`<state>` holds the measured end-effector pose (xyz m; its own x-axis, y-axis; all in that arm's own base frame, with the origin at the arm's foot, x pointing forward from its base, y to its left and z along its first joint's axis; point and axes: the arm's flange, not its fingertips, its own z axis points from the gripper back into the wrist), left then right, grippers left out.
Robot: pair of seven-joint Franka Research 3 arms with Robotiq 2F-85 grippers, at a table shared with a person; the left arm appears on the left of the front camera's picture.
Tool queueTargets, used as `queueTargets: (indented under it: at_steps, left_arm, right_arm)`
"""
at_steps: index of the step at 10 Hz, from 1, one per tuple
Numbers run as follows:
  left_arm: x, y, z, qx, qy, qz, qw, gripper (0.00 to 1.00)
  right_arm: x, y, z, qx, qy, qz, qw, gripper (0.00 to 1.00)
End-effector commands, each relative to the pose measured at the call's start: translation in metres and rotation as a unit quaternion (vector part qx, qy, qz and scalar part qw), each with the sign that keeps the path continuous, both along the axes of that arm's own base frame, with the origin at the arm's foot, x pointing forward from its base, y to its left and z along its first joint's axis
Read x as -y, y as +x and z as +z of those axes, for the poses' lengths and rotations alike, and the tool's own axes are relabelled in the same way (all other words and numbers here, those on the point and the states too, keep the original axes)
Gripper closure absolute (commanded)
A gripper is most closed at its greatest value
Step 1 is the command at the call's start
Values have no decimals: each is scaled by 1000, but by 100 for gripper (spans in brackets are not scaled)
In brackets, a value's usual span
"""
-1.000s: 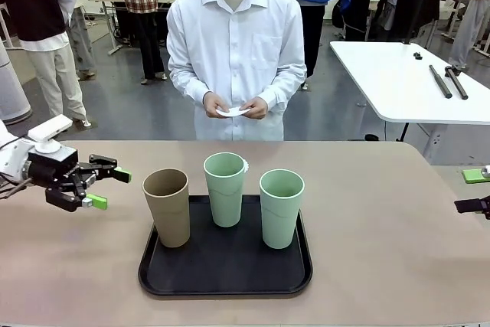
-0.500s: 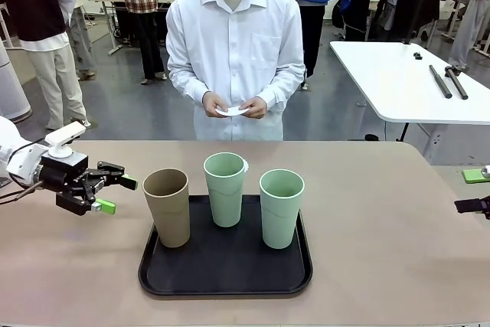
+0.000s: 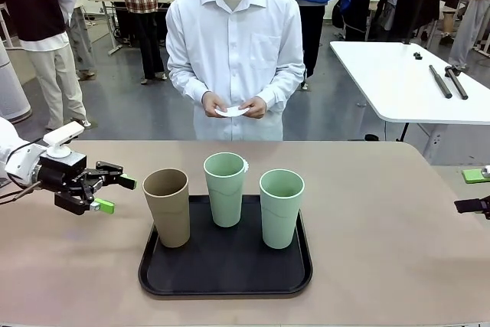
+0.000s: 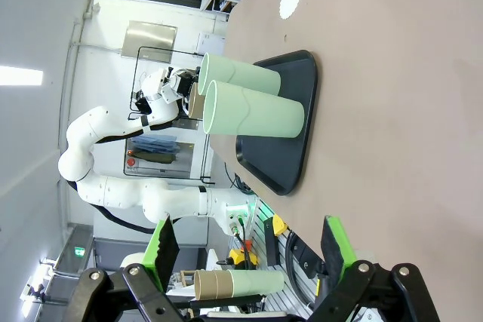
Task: Place coasters on the table and set cups on them.
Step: Pick up one Reusable plastic cup and place it on a coaster set by the human.
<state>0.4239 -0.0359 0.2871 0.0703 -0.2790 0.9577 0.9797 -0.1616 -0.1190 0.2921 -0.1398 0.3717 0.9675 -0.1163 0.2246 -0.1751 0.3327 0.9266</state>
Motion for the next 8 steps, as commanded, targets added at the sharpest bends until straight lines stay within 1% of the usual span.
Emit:
queueTargets:
  at_steps: [1,2,3,5,6,8]
  left_arm:
    - [7,-1,-9,7,-22,-30,999,0]
    - [14,-1,-15,19,-34,-31,999,0]
    - [18,1,-20,19,-32,-30,999,0]
    - [28,3,-31,31,-38,-16,999,0]
    - [32,6,-33,44,-47,-6,998,0]
    - [38,12,-36,38,-62,-4,997,0]
  right_arm:
    - [1,2,-1,5,6,-3,1000,0]
    - [1,2,-1,5,6,-3,1000,0]
    - [1,2,-1,5,6,-3,1000,0]
    - [1,2,-1,5,6,-3,1000,0]
    - [1,2,-1,5,6,-3,1000,0]
    - [1,2,-1,5,6,-3,1000,0]
